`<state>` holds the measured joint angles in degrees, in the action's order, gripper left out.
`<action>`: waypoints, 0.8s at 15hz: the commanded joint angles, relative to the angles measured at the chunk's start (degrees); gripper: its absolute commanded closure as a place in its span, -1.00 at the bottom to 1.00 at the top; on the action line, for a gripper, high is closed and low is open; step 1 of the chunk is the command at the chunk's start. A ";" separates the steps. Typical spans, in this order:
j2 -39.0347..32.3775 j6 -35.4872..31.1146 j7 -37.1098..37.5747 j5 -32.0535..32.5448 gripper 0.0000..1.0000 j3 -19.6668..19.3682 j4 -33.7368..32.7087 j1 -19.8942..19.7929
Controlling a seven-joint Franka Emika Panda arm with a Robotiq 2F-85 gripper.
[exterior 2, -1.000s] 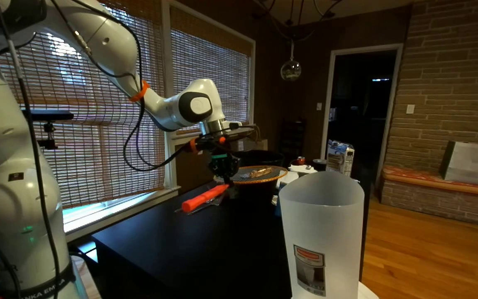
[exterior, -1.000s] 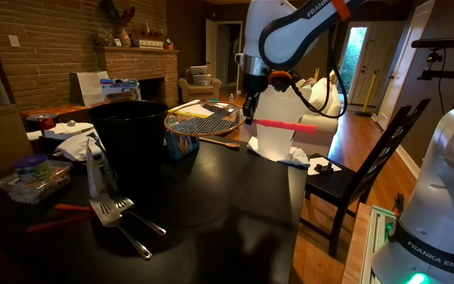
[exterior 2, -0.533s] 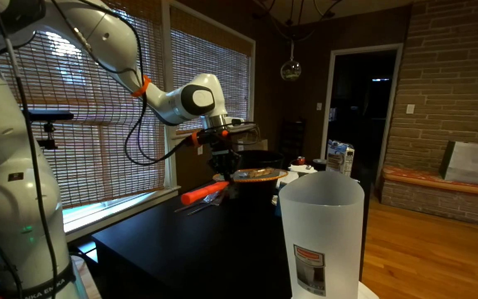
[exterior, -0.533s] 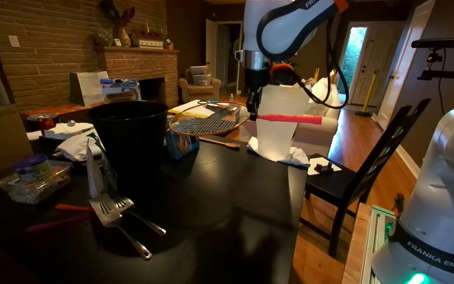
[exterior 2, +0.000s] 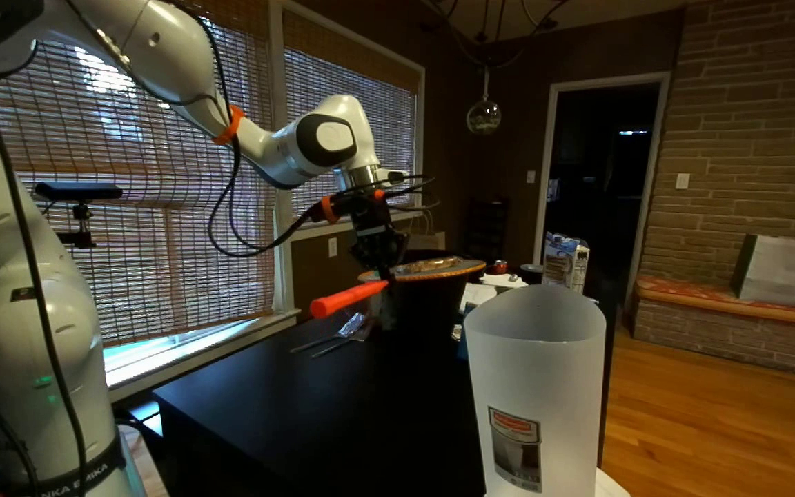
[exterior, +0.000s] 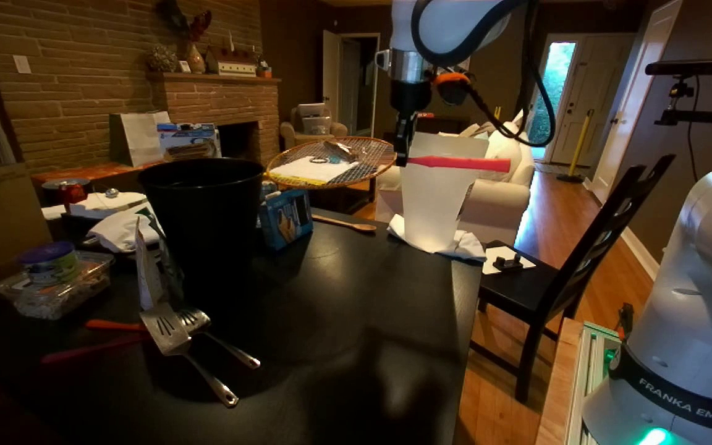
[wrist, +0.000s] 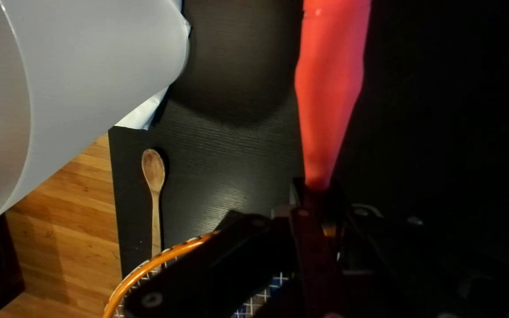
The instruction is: Put the packet on the tennis racket then use the racket to put the packet in the black bin.
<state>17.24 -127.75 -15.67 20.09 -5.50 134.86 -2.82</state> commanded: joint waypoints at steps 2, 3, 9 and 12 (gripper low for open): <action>1.35 2.72 -3.16 0.06 0.94 0.04 -2.71 -0.42; 0.95 2.85 -3.68 -0.24 0.94 -0.01 -3.49 -0.27; -3.93 5.73 -5.15 0.19 0.94 1.05 -10.63 0.44; -7.19 7.46 -4.95 0.70 0.94 2.15 -15.15 0.68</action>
<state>14.24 -123.31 -19.82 20.07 -4.23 125.78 -2.52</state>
